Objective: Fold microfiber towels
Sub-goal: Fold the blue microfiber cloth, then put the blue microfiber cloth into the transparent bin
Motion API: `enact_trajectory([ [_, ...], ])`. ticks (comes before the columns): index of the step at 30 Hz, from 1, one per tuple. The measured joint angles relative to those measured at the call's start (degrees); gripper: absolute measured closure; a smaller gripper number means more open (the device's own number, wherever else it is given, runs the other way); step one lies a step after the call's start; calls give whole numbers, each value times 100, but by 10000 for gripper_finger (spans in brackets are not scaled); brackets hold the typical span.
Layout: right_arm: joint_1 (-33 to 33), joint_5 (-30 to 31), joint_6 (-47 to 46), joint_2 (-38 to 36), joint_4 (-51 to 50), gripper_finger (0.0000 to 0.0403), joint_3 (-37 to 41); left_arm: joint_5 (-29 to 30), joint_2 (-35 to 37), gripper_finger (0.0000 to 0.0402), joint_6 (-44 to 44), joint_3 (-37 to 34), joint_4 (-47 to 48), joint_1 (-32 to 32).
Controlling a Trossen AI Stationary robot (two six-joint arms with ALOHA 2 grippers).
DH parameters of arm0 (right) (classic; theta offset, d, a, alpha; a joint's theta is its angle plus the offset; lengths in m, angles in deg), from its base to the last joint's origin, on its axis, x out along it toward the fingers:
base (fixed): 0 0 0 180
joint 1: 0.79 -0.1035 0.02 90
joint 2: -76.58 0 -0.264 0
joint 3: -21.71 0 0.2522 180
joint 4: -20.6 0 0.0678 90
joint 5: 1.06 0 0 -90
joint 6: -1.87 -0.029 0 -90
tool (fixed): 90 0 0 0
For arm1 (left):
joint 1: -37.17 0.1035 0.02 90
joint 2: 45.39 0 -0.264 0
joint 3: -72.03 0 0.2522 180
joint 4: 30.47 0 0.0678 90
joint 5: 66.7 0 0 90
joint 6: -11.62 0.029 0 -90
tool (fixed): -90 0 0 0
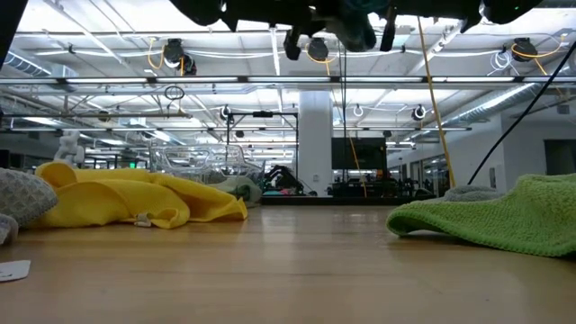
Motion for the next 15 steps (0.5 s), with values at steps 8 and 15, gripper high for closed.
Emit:
enact_trajectory([
  [8,0,437,349,0,13,392,0,-48,0,351,-287,0,-1,-164],
  [15,0,439,442,0,-16,392,0,-48,0,341,-680,0,-92,-206],
])
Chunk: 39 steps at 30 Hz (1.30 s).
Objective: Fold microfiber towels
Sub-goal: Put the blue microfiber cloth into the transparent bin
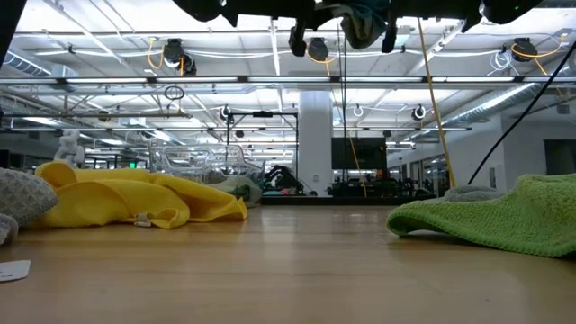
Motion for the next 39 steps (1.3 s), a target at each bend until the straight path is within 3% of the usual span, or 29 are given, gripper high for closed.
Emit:
enact_trajectory([
  [4,38,-3,20,0,7,392,0,0,0,285,-51,0,0,4],
  [14,179,-14,126,0,33,392,0,-196,2,78,-258,0,-396,-37],
  [20,205,-29,165,0,35,392,0,-183,2,9,-663,0,-392,-33],
  [31,203,-157,342,0,34,392,0,675,2,24,-1080,0,-313,-13],
  [39,190,-157,444,20,35,392,0,703,2,120,-886,0,-290,20],
])
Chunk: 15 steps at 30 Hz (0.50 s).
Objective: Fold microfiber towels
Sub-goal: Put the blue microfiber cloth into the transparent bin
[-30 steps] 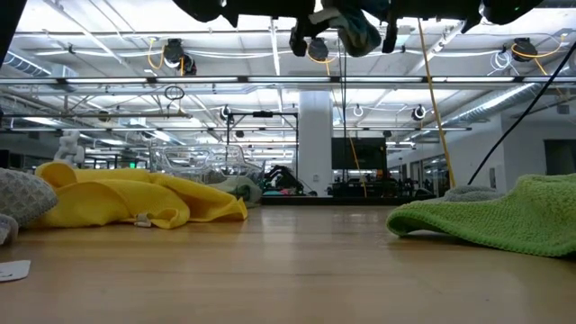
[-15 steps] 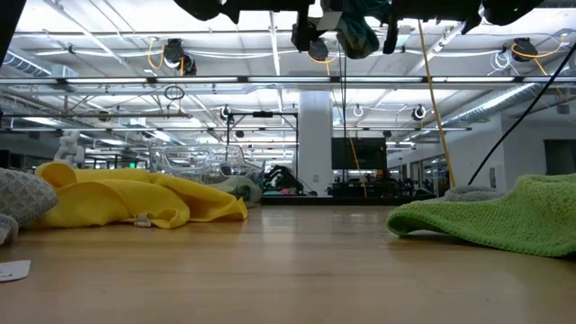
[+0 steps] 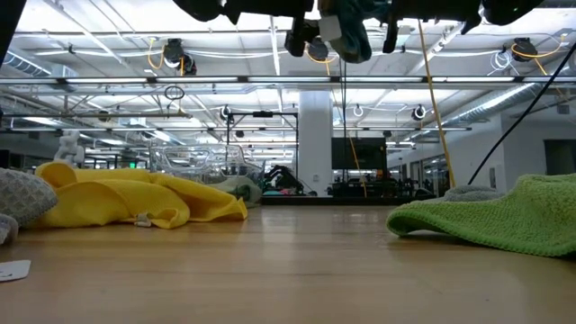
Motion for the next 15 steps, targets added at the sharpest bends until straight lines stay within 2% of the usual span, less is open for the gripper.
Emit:
enact_trajectory([
  [8,0,-13,-15,112,-2,392,-2,3,0,255,682,0,49,13],
  [13,-2,-22,-14,109,-6,387,-2,-12,0,358,1007,0,319,44],
  [15,-2,-22,-17,109,-6,379,-2,-46,0,374,1023,0,331,67],
])
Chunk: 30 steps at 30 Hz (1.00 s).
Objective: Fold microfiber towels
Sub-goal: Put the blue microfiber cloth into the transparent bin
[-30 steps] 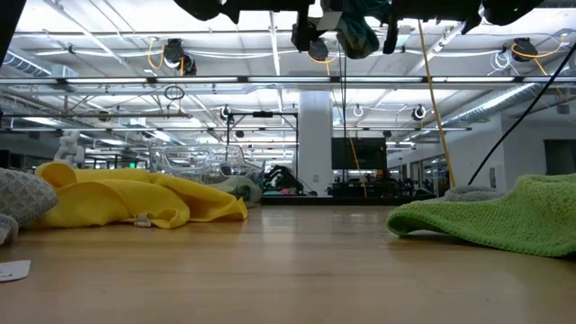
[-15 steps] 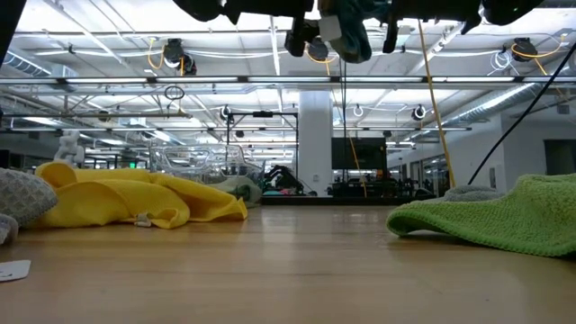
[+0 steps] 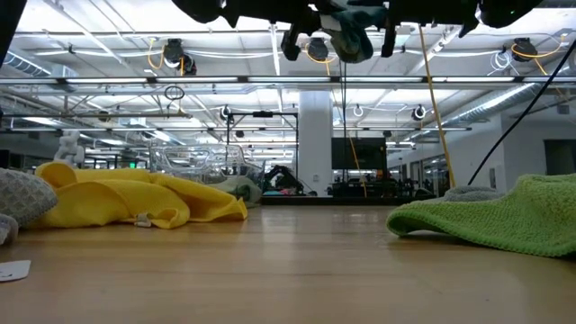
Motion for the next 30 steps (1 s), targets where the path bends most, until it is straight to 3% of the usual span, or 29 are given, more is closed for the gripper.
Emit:
enact_trajectory([
  [6,0,-4,-95,-48,-41,328,0,-105,33,360,-62,0,132,85],
  [15,290,-291,-516,-678,-1299,247,0,-331,835,372,-831,-11,2064,479],
  [23,538,-435,-254,-1278,-2203,233,0,-1335,1808,370,-507,-16,4858,1003],
  [30,544,-883,-154,-1394,-2423,237,0,-2837,2285,371,598,-18,7051,2201],
])
